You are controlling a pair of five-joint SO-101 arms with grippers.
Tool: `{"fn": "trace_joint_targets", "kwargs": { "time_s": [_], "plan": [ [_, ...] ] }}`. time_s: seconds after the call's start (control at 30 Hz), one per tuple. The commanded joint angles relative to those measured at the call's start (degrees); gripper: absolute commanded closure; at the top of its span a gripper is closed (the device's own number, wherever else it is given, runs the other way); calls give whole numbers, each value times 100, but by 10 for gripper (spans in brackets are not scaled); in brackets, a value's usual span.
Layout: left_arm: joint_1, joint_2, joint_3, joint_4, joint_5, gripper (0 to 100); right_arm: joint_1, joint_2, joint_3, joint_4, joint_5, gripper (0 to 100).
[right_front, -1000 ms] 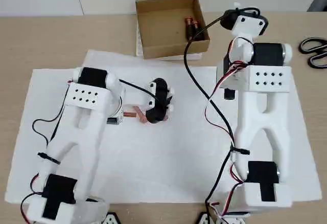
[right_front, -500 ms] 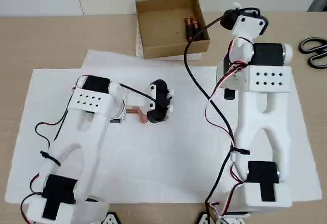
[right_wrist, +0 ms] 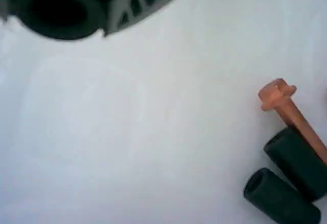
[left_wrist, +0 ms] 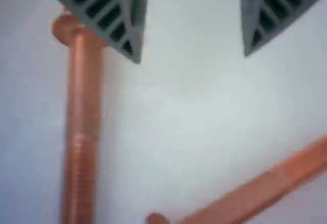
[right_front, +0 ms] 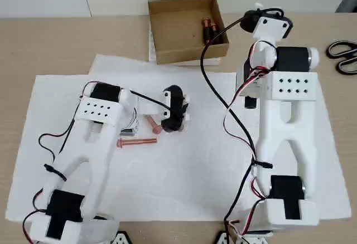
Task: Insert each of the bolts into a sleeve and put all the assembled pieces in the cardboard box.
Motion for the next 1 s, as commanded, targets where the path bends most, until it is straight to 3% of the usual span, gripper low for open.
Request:
{"fn": "trace_joint_targets", "kwargs": {
  "time_s": [0.0, 0.17, 0.27, 0.47, 0.6, 0.8, 0.87, 0.97],
  "plan": [
    [26, -299, -330, -246, 1468, 880, 31, -84, -26, 75, 0, 995],
    [114, -299, -769, -62, 5881, 896, 4, -84, -26, 66, 0, 995],
    [264, -308, -875, 440, 7543, 900, 4, -84, -35, 66, 0, 995],
    [712, -255, -866, 1538, 9371, 895, 4, -84, -35, 57, -9, 995],
    [923, -255, -857, 1635, 10725, 888, 4, -84, -35, 57, -9, 995],
    [378, -255, -831, 1793, 12580, 846, 4, -84, -35, 57, -9, 995],
    [-18, -255, -831, 1846, 12853, 845, -4, -84, -35, 57, -9, 995],
    [-299, -246, -831, 2031, 12703, 844, -4, -84, -35, 57, -9, 995]
  ]
}}
